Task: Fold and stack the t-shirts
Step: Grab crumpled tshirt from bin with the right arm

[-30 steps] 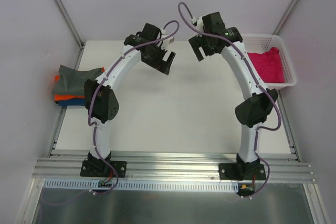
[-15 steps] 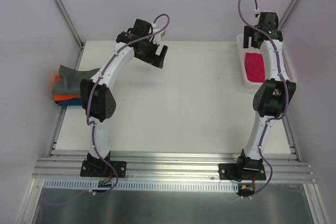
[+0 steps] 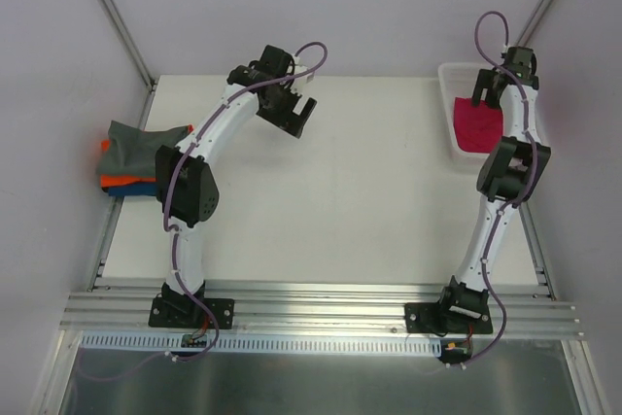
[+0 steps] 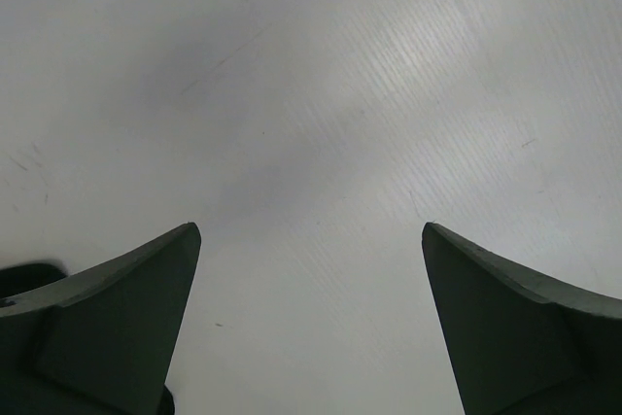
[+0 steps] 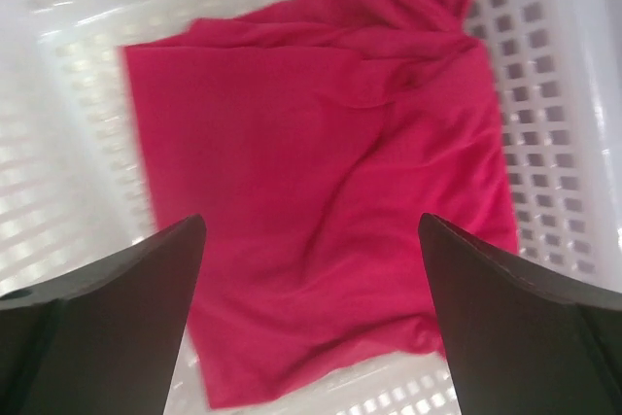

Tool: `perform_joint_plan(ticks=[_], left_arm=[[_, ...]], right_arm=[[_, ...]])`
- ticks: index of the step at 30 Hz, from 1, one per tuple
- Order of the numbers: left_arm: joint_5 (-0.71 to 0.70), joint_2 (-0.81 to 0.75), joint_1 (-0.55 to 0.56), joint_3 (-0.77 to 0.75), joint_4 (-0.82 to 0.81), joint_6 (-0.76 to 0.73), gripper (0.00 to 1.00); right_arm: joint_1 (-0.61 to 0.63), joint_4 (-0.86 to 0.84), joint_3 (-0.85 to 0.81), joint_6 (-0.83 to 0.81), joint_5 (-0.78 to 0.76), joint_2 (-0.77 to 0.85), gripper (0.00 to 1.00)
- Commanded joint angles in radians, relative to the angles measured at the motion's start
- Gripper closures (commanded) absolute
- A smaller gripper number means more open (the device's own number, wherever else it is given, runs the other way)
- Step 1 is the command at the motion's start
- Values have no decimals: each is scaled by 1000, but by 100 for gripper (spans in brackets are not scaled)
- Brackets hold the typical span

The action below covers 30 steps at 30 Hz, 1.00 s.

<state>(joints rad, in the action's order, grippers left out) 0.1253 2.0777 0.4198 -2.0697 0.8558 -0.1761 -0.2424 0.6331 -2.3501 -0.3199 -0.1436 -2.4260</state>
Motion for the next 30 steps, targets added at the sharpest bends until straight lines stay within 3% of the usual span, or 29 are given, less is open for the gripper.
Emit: perform_joint_plan(ticks=[1,5,18,30], left_arm=[[-56,7,11,19,32,-31,1],[-88,-5,51,52,49,-60,1],[-110,39,102,-21,61,-69,1],[-84,71,102,-72,63,-60,1]], right_arm=[[-69,-16,-57,36,49,-24,4],[-96,-102,37,27,68,-8,4],[-153,-36,74,268,414,-22,7],[-167,-6,126,205,210,85,13]])
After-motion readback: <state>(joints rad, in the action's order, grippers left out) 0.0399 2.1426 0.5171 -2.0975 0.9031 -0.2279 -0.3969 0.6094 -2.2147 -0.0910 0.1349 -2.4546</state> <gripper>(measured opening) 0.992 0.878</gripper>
